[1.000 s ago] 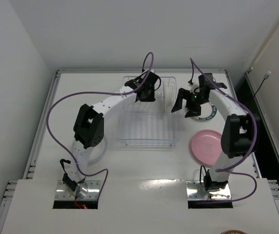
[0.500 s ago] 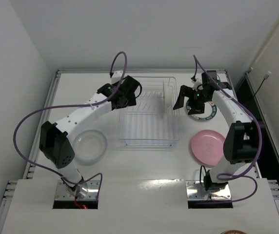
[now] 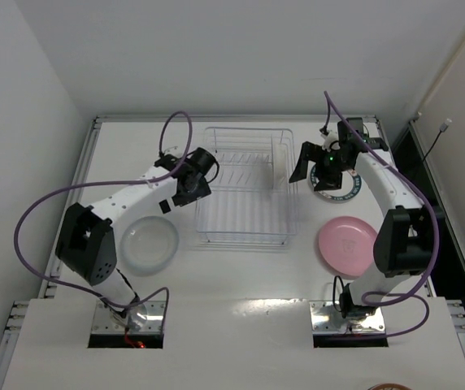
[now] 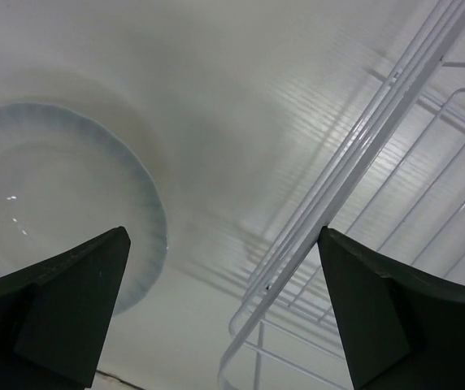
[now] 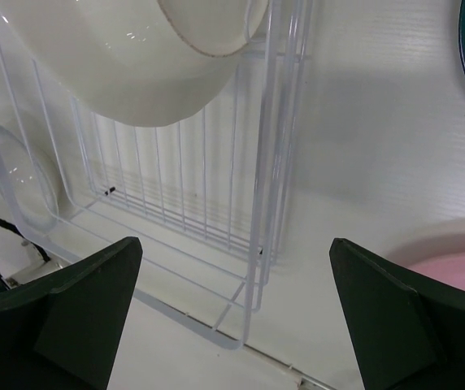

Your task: Load the plates into the dish rack

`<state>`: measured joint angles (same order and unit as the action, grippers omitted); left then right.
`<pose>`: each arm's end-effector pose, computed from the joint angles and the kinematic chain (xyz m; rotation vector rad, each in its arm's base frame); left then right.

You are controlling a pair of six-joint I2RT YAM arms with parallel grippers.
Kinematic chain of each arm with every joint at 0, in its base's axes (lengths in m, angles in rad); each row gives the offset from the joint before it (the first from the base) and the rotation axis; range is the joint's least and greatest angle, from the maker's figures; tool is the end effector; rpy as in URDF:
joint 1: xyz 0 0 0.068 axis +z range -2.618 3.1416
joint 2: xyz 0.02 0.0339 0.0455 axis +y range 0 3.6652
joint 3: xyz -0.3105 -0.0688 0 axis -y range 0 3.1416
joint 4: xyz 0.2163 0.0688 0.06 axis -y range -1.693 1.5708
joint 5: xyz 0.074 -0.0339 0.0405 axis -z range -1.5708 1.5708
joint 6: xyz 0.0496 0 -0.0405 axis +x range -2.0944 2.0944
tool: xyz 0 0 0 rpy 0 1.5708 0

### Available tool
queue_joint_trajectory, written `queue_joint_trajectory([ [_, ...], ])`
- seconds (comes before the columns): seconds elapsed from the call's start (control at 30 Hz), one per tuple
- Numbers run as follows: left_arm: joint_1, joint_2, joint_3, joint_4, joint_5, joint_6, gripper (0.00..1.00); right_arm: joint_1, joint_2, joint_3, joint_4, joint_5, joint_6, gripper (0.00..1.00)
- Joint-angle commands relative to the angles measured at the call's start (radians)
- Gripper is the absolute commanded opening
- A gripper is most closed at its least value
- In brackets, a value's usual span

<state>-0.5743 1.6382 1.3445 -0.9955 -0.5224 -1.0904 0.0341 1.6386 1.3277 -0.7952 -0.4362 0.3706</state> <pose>0.2635 -0.1410 0.3057 -0.7483 2.4545 0.1926 0.3177 0.0318 0.3079 0.3111 2.6734 0.7113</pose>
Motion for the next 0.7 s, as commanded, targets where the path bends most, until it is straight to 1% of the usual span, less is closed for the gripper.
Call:
queue_joint_trajectory([
  [0.0,0.068,-0.043,-0.100,-0.053,-0.012,-0.029,1.00,-0.003,-0.029,0.005,0.013,-0.003,0.010,1.00],
  [0.03,0.068,-0.095,-0.113,-0.008,0.011,0.006,1.00,-0.003,-0.020,0.005,0.013,-0.003,0.010,1.00],
  [0.07,0.068,-0.124,-0.123,0.080,0.048,0.027,1.00,-0.003,-0.020,0.005,0.013,-0.003,0.010,1.00],
  [0.13,0.059,-0.167,-0.133,0.135,0.062,0.052,1.00,-0.003,-0.020,-0.013,0.013,-0.003,0.010,1.00],
  [0.17,0.059,-0.182,-0.133,0.161,0.093,0.070,1.00,-0.003,-0.011,-0.022,0.013,-0.003,0.010,1.00],
  [0.23,0.050,-0.182,-0.105,0.179,0.104,0.084,1.00,-0.003,-0.011,-0.022,0.013,-0.003,0.010,1.00],
  [0.3,0.039,-0.182,-0.067,0.161,0.104,0.096,1.00,-0.003,-0.011,-0.022,0.013,-0.003,0.010,1.00],
  [0.37,0.011,-0.204,-0.058,0.161,0.104,0.116,1.00,-0.003,-0.011,-0.022,0.013,-0.003,0.010,1.00],
  [0.4,0.011,-0.219,-0.048,0.202,0.104,0.116,0.99,-0.003,-0.011,-0.022,0.013,-0.003,0.010,1.00],
  [0.43,-0.004,-0.248,-0.048,0.202,0.090,0.116,0.99,-0.003,-0.011,-0.022,0.013,0.007,0.010,1.00],
  [0.47,-0.004,-0.258,-0.048,0.202,0.070,0.075,0.99,-0.003,-0.011,-0.022,0.013,0.007,0.010,1.00],
  [0.5,-0.004,-0.258,-0.048,0.169,0.024,0.034,0.99,-0.003,-0.011,-0.022,0.013,0.007,0.010,1.00],
  [0.53,0.013,-0.270,-0.067,0.105,0.010,-0.004,0.99,-0.003,-0.011,-0.022,0.013,0.007,0.010,1.00],
  [0.57,0.030,-0.270,-0.082,0.083,0.010,-0.061,0.99,-0.003,-0.011,-0.022,0.013,0.007,0.010,1.00],
  [0.67,0.062,-0.270,-0.143,0.061,0.041,-0.091,0.99,-0.003,-0.011,-0.022,0.013,0.007,0.010,1.00],
])
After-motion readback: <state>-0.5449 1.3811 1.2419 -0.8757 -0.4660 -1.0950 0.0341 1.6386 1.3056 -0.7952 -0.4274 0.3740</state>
